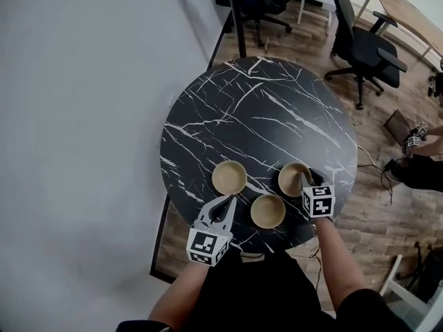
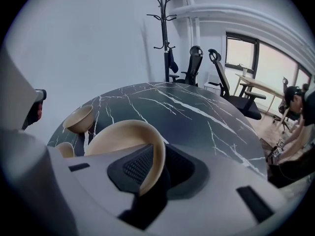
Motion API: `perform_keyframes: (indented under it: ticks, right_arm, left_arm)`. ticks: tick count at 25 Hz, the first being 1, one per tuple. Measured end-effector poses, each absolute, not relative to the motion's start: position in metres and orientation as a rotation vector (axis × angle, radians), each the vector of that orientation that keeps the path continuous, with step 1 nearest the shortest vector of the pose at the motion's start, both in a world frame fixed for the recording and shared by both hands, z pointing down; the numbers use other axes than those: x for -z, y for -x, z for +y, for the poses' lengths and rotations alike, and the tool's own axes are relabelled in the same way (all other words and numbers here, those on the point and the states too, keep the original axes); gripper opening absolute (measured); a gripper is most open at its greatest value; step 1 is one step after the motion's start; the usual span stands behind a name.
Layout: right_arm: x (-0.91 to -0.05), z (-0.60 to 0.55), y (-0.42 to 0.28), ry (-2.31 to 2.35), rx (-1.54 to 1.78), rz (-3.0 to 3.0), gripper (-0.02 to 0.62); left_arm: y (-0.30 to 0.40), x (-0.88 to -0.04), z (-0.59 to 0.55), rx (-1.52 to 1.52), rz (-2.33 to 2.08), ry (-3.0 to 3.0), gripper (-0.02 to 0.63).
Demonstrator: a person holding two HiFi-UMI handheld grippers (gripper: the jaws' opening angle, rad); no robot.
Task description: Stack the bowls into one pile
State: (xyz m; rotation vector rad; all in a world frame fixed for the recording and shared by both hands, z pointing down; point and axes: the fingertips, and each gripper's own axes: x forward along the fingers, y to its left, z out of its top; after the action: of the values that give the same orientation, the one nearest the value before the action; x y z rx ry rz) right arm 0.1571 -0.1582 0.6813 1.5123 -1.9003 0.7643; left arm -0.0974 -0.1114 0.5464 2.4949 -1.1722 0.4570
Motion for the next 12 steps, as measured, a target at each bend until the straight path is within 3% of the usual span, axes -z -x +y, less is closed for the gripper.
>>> perform_keyframes:
  ticks: [3, 12]
  right_arm:
    - [-0.6808, -0.1589, -0.1593, -1.519, -0.76, -1.892, 0.057]
    - [-0.6753, -0.1593, -0.1588, -1.537, -0.77, -1.908, 0.043]
  left_arm:
    - [0.0977, -0.5467, -0.1102, -0.46, -1.175, -2.491, 0.014]
    - [0.0971, -0.5482, -0.1025, -0.466, -1.171, -2.484, 0.014]
